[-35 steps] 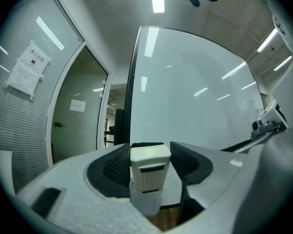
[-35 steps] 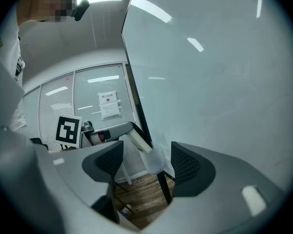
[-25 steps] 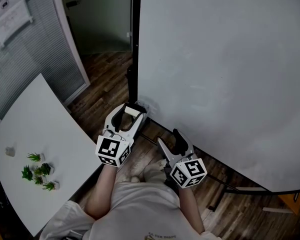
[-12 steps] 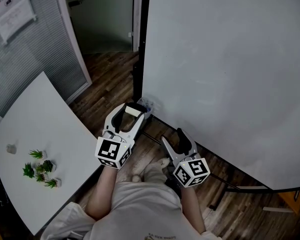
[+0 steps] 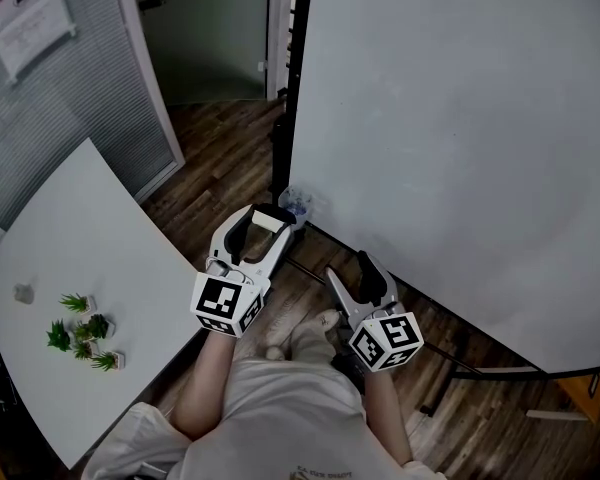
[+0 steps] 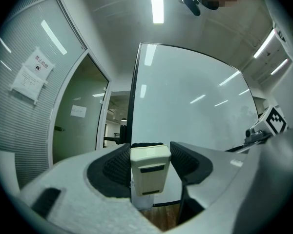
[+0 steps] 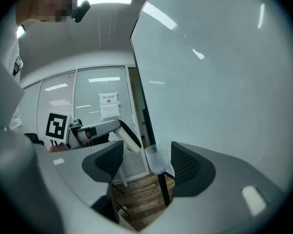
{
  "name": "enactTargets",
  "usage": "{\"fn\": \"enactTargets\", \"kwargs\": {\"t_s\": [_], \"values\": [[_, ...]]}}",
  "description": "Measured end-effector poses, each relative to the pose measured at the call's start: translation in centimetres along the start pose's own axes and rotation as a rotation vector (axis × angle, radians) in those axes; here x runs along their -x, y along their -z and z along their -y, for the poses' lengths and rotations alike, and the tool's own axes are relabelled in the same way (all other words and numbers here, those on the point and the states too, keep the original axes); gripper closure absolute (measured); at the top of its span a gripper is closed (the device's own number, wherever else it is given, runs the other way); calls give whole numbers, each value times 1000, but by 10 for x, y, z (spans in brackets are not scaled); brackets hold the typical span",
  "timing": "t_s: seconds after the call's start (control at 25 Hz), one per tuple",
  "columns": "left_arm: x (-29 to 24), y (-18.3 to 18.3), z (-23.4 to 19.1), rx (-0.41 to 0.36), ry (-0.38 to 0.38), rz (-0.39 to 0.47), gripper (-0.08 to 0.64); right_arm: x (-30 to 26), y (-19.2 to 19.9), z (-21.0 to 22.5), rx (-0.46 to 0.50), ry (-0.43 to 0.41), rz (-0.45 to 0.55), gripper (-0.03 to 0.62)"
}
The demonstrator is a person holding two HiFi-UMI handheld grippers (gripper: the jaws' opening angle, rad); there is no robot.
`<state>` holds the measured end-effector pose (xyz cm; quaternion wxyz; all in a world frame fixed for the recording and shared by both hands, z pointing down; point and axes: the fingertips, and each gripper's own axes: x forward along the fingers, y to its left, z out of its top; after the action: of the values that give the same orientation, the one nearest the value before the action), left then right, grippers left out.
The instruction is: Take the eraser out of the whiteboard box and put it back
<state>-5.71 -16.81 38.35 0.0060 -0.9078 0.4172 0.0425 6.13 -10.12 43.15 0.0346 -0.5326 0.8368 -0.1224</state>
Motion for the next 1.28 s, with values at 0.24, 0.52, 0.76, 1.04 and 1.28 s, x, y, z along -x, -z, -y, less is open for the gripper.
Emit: {"fn": "enactTargets", "kwargs": {"t_s": [0.24,0.52,0.76,1.04,1.28], "values": [[1,-1,0,0,-4,3,305,4,0,-1,-11,2,6,285],[-4,-1,-3,-1,-8,3,305,-3,0,1,-21,-8,9,285],[-10,0,-3,-1,-4,3,305,-8,-1,4,-20,-9,6,285],[-18,3,-7,7,-5,4,305,-14,0,10,-22,-11,-5,285],[-29,2,-8,2,1,5,305,-22,-2,16,-28,-15,-6,285]]}}
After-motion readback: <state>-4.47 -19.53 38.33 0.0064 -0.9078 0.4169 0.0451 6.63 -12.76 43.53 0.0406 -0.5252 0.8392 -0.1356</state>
